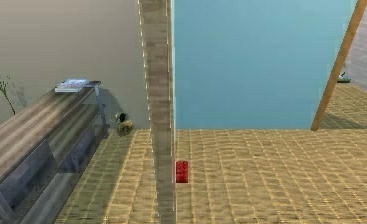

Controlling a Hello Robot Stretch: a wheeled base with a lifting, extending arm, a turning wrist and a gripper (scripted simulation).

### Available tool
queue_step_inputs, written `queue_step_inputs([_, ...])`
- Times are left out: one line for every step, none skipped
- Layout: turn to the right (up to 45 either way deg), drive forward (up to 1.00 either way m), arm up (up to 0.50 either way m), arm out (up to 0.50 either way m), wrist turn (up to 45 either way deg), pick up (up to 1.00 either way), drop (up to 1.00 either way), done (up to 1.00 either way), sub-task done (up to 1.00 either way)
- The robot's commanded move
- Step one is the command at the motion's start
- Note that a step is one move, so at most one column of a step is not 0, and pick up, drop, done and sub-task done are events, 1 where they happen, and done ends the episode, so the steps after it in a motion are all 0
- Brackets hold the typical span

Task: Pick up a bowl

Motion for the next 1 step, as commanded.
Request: queue_step_inputs([0.0,0.0,0.0,0.0,45.0,0.0,0.0,0.0,0.0])
